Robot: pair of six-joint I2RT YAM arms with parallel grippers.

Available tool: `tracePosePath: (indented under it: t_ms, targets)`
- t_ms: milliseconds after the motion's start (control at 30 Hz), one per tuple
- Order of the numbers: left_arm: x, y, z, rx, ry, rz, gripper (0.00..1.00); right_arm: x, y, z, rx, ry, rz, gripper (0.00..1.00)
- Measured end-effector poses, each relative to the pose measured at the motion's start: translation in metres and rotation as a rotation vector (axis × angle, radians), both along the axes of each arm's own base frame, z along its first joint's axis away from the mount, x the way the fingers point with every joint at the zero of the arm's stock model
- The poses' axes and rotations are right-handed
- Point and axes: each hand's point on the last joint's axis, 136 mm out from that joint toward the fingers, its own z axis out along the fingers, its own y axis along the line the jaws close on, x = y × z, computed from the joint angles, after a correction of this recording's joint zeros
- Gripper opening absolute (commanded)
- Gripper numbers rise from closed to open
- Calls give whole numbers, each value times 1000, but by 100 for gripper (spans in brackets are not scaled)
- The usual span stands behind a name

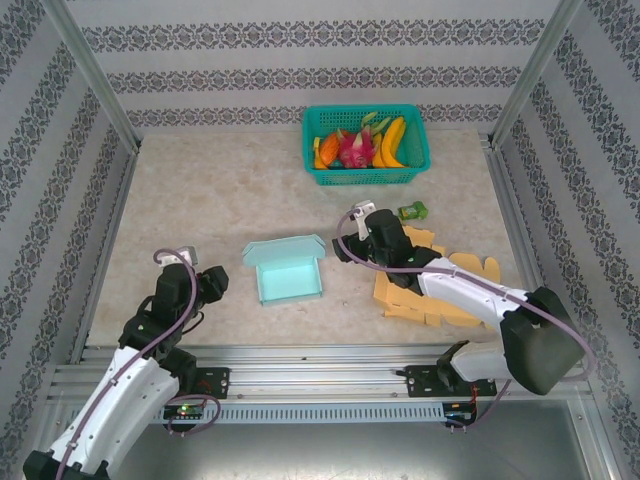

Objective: Fold the paper box

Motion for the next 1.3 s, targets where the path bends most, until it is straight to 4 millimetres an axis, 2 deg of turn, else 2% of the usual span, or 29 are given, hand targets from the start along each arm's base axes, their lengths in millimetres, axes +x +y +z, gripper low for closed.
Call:
tracePosePath:
  t_ms: [133, 300, 567, 867, 1000, 1100, 1300]
  targets:
    - [-4, -6, -13, -18, 23, -32, 50, -7, 11, -2, 21, -4, 70, 66]
    - [-8, -8, -23, -23, 48, -46, 50, -24, 31, -7, 28, -14, 198, 65]
    - [-5, -11, -17, -41, 17, -57, 51, -34, 51, 2, 62, -58, 304, 65]
    - [-5, -19, -15, -66, 15, -90, 51, -41, 63, -5, 7, -62, 368, 64]
    - [-5, -21, -15, -74, 15, -100, 51, -35, 69, -5, -18, -73, 372, 60]
    - [-4, -22, -14, -79, 11, -106, 51, -31, 73, -14, -41, -58, 369, 54]
    - [-4, -23, -15, -78, 15, -106, 51, -34, 83, -27, -89, -52, 387, 28]
